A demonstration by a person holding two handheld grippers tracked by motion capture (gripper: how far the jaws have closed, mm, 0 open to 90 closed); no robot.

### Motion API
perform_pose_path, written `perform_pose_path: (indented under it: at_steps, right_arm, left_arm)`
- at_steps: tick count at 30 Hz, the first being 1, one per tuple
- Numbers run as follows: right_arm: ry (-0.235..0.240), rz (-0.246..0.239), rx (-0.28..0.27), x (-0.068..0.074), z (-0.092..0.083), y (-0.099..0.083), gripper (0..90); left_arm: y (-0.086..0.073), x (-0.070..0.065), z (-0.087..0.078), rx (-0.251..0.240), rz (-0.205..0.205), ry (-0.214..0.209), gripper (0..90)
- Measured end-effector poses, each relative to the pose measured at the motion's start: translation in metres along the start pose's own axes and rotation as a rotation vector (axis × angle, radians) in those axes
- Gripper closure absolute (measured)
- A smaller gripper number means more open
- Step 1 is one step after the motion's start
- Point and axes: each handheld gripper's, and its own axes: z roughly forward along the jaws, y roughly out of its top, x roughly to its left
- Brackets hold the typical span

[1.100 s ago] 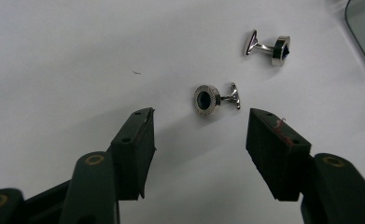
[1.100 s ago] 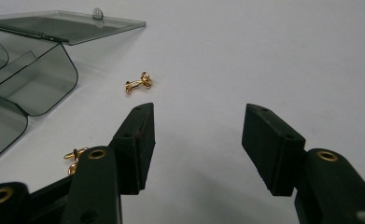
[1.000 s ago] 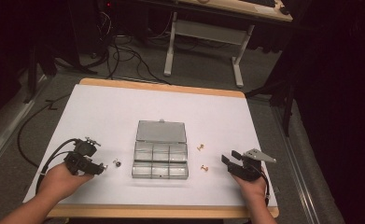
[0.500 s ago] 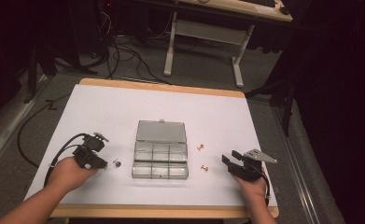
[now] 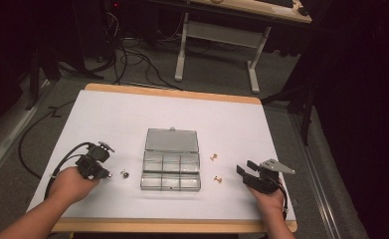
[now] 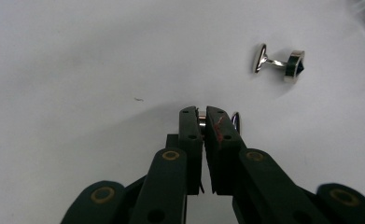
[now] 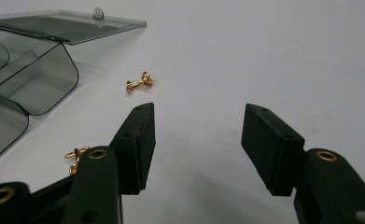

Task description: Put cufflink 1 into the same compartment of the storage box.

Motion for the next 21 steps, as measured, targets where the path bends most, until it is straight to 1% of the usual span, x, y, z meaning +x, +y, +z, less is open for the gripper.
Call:
perform_pose_path:
  at_steps: [1,6,8,12,14,17,19,21]
  right_arm:
    - [0.000,-0.002,-0.001,0.0000,0.0000,0.0000,45.3]
    - [-0.004,-0.002,0.000,-0.0004,0.0006,0.0000,45.4]
    - [-0.006,0.008,0.004,-0.0003,0.0013,-0.0002,45.4]
    - [-0.004,0.005,0.004,0.0001,0.0017,-0.0002,45.5]
    - [-0.004,0.009,0.005,-0.0001,0.0014,-0.0003,45.5]
    - [0.000,0.013,0.002,-0.0008,0.0005,-0.0002,45.5]
    - [0.000,0.011,-0.004,-0.0012,0.0002,-0.0002,45.5]
    - [0.002,0.011,-0.004,-0.0013,-0.0001,-0.0001,45.5]
  left_arm:
    - [-0.0006,0.0019,0.0002,0.000,-0.006,-0.005,85.6]
    - [-0.0004,0.0042,0.0011,0.000,-0.004,-0.025,85.2]
    - [0.0005,0.0044,0.0016,-0.002,-0.002,-0.028,85.1]
    - [0.0016,0.0026,0.0029,-0.019,0.007,-0.014,84.9]
    - [0.0020,0.0029,0.0035,-0.025,-0.002,-0.011,85.5]
    - [0.0022,0.0029,0.0035,-0.026,-0.003,-0.010,86.0]
    - [0.0022,0.0022,0.0032,-0.024,0.005,-0.003,86.1]
    - [0.0026,0.0017,0.0025,-0.026,-0.001,-0.005,86.5]
